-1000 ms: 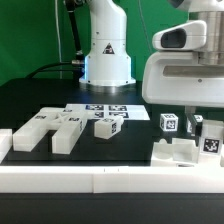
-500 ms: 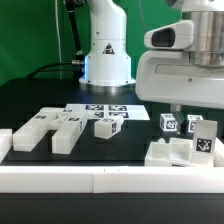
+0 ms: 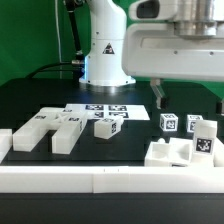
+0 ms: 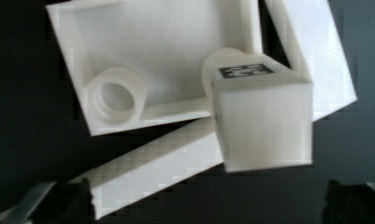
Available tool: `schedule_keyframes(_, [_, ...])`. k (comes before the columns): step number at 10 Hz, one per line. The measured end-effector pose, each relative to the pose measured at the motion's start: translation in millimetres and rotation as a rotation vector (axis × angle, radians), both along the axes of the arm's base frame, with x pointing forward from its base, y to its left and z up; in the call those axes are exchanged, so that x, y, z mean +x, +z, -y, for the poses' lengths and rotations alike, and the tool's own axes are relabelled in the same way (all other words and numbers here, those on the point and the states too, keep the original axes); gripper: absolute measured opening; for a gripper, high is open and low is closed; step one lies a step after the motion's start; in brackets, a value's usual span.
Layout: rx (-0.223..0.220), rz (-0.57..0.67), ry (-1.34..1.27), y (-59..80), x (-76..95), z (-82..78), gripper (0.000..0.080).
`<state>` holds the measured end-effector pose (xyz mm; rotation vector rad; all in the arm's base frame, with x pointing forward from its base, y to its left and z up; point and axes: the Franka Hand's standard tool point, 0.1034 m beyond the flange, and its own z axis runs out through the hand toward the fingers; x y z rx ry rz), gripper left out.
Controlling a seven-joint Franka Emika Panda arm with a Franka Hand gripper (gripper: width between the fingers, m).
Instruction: Assemble chair
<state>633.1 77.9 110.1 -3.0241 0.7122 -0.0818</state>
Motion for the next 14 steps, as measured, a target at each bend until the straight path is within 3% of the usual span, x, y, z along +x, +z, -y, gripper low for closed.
schedule_keyframes(5, [-0.001,-0.002,0.006,-3.3,-2.8,0.0,0.0649])
schedule_keyframes(6, [-0.001,-0.006,0.016,-5.0,-15.6,5.3,0.0649])
schedule_keyframes(8, [0.024,-0.026,0.038,1.6,-41.3,31.4,0.0649])
schedule_keyframes(10, [0.018,-0.016,0.018,-4.1,-62.1,67.9,0.0649])
schedule_keyframes(12, [0.02,-0.018,0.028,-4.0,-60.0,60.5,0.0649])
schedule_keyframes(14, [0.024,-0.024,0.02,-5.3,-63.1,62.9,0.0649])
